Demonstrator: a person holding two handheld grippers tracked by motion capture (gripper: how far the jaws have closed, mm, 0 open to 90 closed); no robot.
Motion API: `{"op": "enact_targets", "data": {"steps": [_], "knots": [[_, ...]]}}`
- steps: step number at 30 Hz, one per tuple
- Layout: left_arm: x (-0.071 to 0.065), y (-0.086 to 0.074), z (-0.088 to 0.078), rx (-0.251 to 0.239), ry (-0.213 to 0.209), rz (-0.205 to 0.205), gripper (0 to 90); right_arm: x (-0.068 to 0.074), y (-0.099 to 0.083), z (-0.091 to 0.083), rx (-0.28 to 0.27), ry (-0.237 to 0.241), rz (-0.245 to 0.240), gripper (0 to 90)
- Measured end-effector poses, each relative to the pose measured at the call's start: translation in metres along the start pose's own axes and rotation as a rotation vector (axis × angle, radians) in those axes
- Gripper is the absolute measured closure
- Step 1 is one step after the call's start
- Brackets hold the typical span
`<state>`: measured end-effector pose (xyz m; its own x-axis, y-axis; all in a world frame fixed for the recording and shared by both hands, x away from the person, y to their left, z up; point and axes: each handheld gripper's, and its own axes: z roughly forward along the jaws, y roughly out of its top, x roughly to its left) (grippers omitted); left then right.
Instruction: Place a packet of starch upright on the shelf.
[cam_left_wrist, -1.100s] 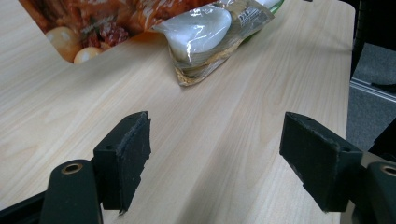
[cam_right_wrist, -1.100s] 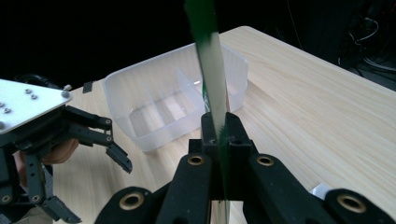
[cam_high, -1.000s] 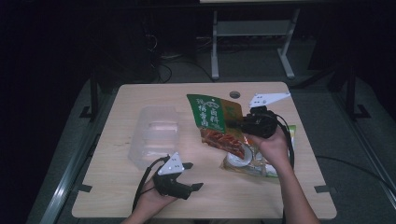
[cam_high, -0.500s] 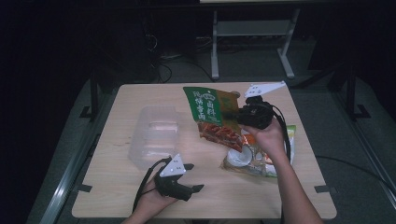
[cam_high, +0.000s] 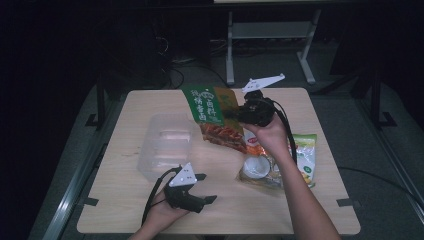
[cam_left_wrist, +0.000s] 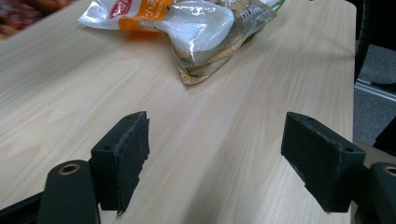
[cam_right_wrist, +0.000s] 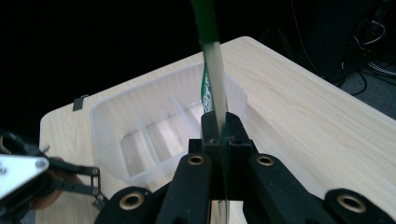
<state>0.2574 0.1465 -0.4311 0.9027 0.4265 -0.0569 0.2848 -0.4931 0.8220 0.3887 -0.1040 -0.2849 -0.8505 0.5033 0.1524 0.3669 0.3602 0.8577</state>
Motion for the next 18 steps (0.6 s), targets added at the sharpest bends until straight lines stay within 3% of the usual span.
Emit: {"op": "enact_targets", "data": {"steps": [18], "knots": [[0.0, 0.0, 0.0, -0.002, -0.005, -0.006, 23.2, 0.006, 0.04, 0.055, -0.013, 0.03, -0.032, 89.7]]}}
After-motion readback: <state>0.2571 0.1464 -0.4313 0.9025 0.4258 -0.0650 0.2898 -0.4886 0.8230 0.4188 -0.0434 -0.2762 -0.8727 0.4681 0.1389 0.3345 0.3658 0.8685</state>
